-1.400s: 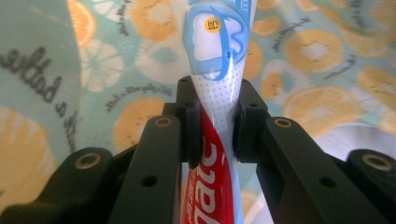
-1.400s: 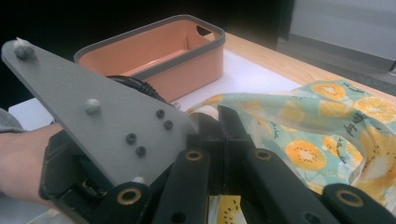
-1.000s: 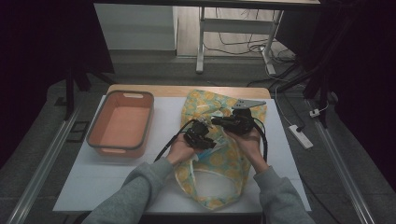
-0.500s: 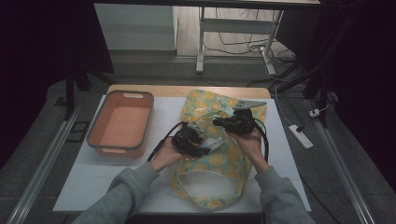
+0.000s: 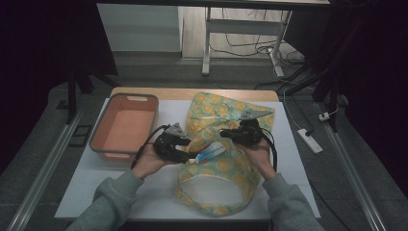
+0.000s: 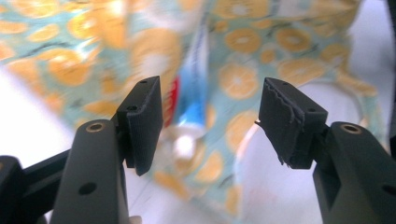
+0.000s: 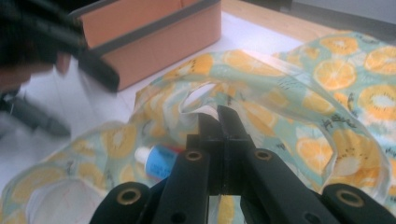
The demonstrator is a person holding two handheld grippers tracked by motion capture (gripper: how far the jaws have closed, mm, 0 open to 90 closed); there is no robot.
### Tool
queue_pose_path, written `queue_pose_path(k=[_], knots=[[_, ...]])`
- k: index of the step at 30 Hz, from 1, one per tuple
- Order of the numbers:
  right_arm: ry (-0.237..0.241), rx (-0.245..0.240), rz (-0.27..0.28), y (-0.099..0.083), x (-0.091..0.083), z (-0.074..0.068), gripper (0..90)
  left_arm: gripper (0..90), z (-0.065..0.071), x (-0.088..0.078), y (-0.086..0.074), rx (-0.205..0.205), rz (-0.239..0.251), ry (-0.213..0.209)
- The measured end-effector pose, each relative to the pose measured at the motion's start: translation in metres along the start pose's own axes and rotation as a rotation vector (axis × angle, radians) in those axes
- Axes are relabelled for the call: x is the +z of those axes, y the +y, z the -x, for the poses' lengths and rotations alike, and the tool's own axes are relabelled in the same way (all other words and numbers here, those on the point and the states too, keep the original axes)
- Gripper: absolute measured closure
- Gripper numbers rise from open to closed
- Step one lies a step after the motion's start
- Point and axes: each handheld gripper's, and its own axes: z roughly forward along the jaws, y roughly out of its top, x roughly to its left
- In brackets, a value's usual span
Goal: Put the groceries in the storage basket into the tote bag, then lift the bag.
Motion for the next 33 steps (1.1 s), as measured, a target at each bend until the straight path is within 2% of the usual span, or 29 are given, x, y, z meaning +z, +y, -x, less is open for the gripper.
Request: queue_pose_path(k=[6, 9, 15, 17, 19, 21, 24, 26, 29, 33], knots=[[-0.005, -0.001, -0.023, -0.010, -0.005, -0.005, 89.8, 39.7, -0.022, -0.021, -0.013, -0.056, 0.021, 0.019], [-0.002, -0.012, -0.027, -0.014, -0.006, -0.008, 89.8, 39.7, -0.027, -0.022, -0.016, -0.063, 0.017, 0.030], [-0.008, -0.031, -0.027, -0.014, -0.005, -0.013, 89.4, 37.9, -0.030, -0.016, -0.017, -0.063, -0.008, 0.009], [-0.010, -0.037, -0.028, -0.014, -0.006, -0.013, 84.6, 37.3, -0.030, -0.014, -0.017, -0.061, -0.012, 0.004], [-0.018, -0.036, -0.025, -0.014, -0.006, -0.014, 75.6, 37.2, -0.030, -0.013, -0.017, -0.063, -0.012, 0.001], [-0.018, -0.037, -0.021, -0.014, -0.008, -0.014, 72.0, 36.4, -0.031, -0.012, -0.017, -0.064, -0.019, 0.005], [-0.010, -0.024, -0.004, -0.013, -0.013, -0.017, 62.9, 34.2, -0.031, -0.011, -0.016, -0.070, -0.025, 0.006], [-0.025, -0.037, 0.005, -0.013, -0.018, -0.021, 56.9, 33.2, -0.031, -0.010, -0.016, -0.076, -0.031, 0.006], [-0.065, -0.054, 0.010, -0.014, -0.028, -0.028, 52.4, 30.4, -0.030, -0.008, -0.016, -0.080, -0.045, 0.008], [-0.083, -0.042, 0.029, -0.018, -0.045, -0.034, 49.2, 28.7, -0.029, -0.005, -0.015, -0.075, -0.056, 0.005]])
